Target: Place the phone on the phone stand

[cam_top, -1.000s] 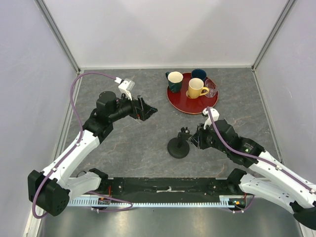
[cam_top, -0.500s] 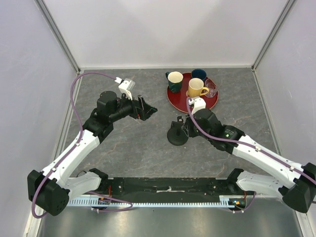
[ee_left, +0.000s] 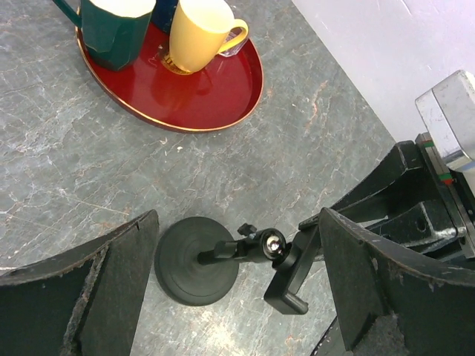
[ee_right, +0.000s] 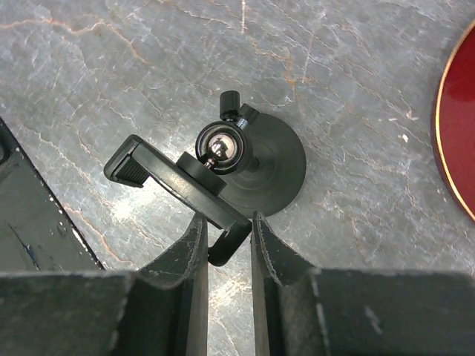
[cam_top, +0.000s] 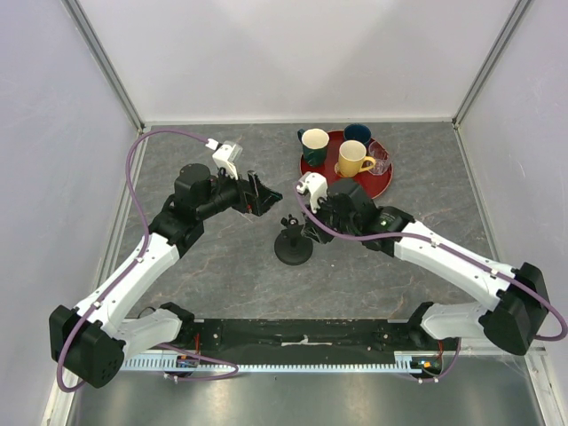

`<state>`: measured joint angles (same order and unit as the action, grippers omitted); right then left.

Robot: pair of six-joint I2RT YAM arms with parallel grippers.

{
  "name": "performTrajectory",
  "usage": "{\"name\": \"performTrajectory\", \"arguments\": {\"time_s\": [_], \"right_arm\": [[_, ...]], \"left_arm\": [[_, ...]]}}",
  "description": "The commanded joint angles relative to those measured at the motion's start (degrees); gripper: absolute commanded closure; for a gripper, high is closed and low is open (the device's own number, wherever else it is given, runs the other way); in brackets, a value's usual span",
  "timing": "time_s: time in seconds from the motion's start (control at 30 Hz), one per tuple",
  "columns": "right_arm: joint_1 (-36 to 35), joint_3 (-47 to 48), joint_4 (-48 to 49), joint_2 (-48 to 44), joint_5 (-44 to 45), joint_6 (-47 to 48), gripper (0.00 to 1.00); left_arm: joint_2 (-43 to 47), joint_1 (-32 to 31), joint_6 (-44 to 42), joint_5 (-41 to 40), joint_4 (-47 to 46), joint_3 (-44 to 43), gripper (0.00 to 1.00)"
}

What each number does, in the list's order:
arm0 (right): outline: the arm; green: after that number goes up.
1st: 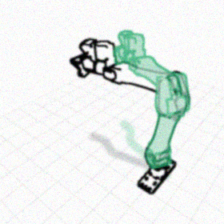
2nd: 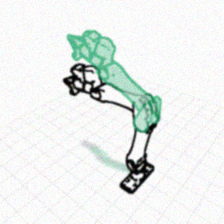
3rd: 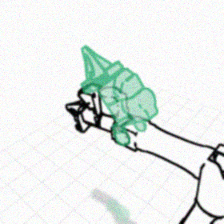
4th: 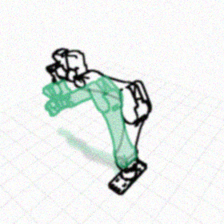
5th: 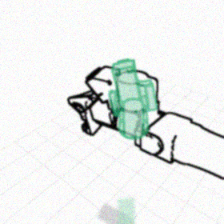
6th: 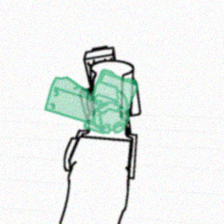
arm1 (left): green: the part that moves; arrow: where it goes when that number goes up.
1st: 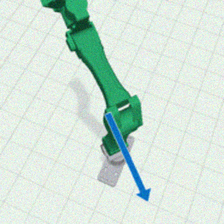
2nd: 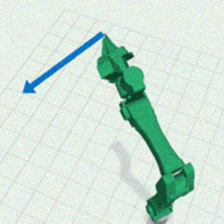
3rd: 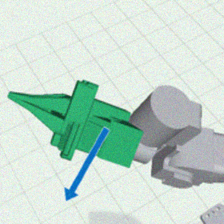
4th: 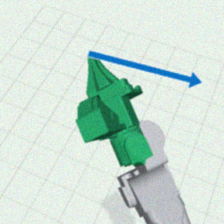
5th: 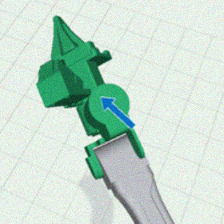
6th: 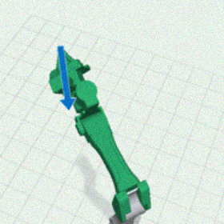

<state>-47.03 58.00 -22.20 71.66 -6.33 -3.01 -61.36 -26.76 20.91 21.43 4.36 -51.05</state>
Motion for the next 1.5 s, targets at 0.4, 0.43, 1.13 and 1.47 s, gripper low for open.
{"name": "performTrajectory", "arguments": {"time_s": [0.4,0.43,1.13,1.47], "right_arm": [[-0.2,7.7,-5.4,3.8,-0.4,5.4,0.29],[-0.2,7.8,-5.5,3.4,-0.5,4.4,0.19],[-0.1,-8.9,4.2,-19.6,-3.5,-7.6,0.02],[-0.1,-9.8,3.7,-24.2,-6.1,-9.7,0.02]], "left_arm": [[0.0,-0.3,-1.4,-13.6,3.0,-2.9,0.03],[-0.1,-0.3,-0.9,-16.7,4.2,-3.0,0.01],[-28.1,16.1,6.6,-35.8,25.7,-20.0,0.00],[-42.9,31.9,4.0,-16.7,26.1,-31.2,0.03]]}}
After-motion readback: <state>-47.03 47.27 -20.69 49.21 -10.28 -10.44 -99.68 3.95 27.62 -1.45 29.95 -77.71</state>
